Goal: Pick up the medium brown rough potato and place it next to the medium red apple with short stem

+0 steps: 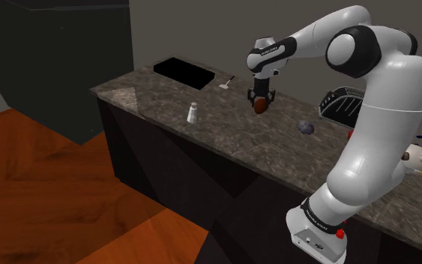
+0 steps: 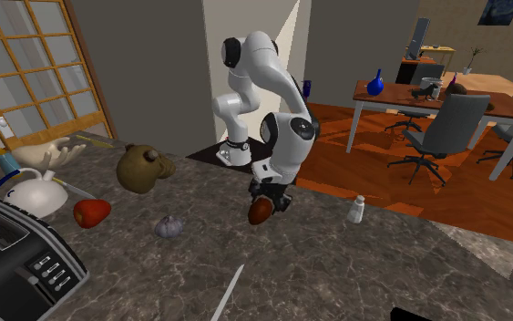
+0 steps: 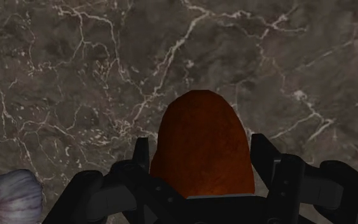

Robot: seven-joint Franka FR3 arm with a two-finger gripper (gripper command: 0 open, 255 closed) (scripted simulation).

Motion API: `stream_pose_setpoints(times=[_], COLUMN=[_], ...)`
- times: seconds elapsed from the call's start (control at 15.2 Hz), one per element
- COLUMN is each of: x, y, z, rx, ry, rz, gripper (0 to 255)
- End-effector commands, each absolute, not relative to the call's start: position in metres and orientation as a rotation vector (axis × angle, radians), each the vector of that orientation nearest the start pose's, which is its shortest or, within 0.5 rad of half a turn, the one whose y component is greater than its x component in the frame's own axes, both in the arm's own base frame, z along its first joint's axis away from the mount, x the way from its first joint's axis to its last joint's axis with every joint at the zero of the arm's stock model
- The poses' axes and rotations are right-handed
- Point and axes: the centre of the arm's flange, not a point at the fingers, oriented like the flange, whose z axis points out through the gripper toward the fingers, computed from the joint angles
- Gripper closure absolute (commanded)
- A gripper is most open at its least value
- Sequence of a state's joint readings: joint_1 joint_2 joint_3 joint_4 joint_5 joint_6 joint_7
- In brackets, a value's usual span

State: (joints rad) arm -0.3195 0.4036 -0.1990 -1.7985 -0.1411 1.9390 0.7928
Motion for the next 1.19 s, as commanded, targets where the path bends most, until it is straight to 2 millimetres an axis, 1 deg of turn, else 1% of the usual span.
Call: stream_pose_setpoints(times=[0.0,1.06,1.12], x=[0.535,0.534,0.524], y=[-0.306,-0.306,-0.314], z=[0.322,0.404,0.404], rx=[-2.734,-2.734,-2.734], ry=[1.947,1.947,1.947], rz=[0.384,0.384,0.384], gripper=[255,255,255])
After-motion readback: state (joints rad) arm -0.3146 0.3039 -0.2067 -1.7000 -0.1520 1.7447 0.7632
